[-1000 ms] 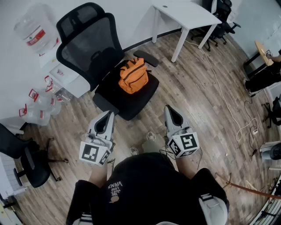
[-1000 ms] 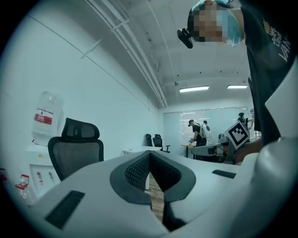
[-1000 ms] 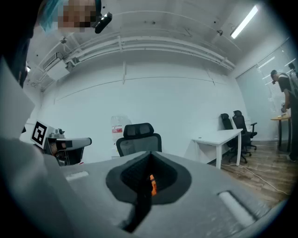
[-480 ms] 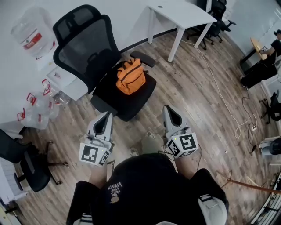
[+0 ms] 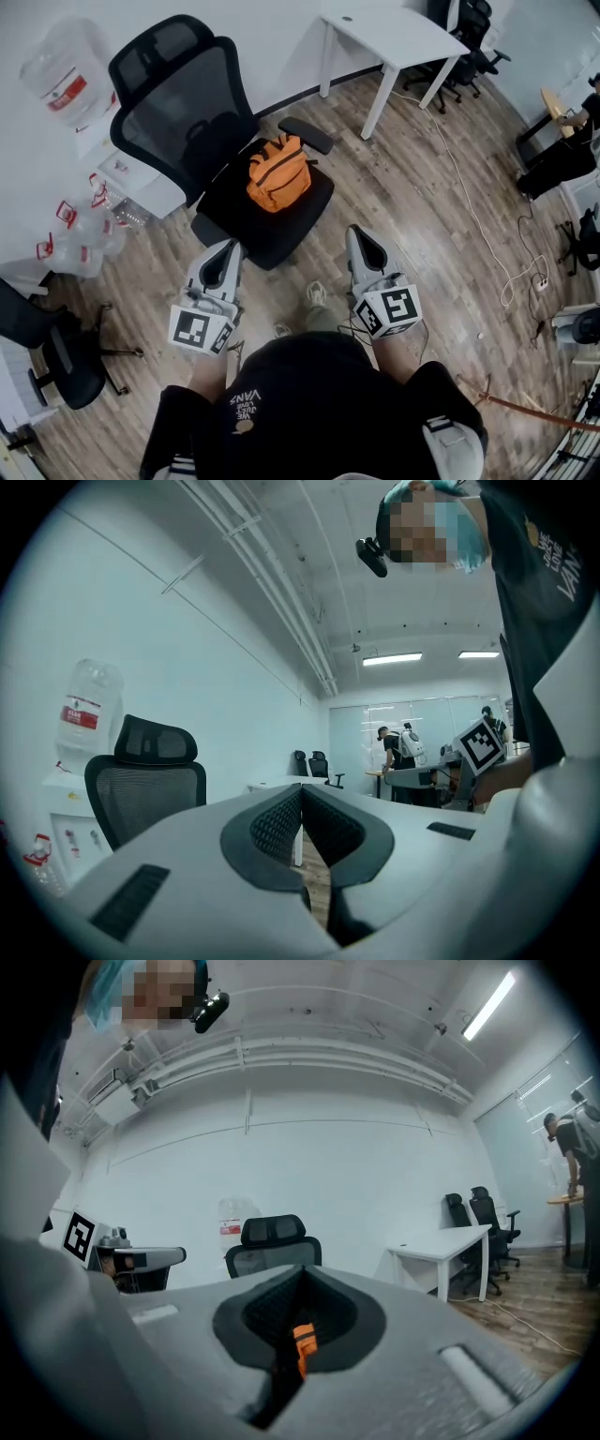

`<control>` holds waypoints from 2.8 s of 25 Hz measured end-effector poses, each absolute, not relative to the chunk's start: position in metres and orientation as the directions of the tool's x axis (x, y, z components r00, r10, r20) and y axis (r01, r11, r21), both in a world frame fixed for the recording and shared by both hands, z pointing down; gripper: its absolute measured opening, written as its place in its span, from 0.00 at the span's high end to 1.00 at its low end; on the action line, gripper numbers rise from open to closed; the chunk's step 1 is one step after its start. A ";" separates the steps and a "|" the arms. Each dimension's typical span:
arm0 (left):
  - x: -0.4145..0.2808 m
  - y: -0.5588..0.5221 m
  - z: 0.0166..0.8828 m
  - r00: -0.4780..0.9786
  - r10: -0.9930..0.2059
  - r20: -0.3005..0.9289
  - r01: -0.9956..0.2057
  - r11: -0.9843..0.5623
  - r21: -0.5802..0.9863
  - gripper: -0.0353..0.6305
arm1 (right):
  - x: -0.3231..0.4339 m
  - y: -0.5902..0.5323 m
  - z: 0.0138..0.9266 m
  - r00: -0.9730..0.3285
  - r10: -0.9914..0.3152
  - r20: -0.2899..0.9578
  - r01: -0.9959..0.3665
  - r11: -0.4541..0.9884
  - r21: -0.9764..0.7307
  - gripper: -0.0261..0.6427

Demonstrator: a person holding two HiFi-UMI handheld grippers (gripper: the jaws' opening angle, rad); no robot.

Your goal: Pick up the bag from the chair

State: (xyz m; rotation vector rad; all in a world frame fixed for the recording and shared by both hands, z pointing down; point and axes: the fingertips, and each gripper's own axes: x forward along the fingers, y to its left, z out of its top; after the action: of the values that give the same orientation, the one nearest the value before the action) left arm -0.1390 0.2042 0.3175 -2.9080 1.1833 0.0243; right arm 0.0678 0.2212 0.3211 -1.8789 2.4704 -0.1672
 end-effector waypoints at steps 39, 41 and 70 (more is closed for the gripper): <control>-0.055 0.057 0.323 0.547 -0.837 -0.016 -0.837 -0.547 0.001 0.94 | 0.146 0.042 0.331 -0.467 -0.883 0.040 -0.880 0.460 -0.114 0.96; -0.059 0.047 0.322 0.551 -0.834 -0.018 -0.835 -0.551 0.001 0.94 | 0.142 0.034 0.331 -0.459 -0.887 0.041 -0.884 0.452 -0.116 0.96; -0.101 -0.094 0.360 0.617 -0.786 0.045 -0.787 -0.614 0.054 0.94 | 0.103 -0.111 0.356 -0.351 -0.934 0.062 -0.931 0.342 -0.126 0.96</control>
State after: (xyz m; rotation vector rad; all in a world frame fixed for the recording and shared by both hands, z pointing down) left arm -0.1007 -0.0938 0.3602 -2.8852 1.4060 -0.0268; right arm 0.1032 -0.1109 0.3559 -1.7772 2.5561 -0.2175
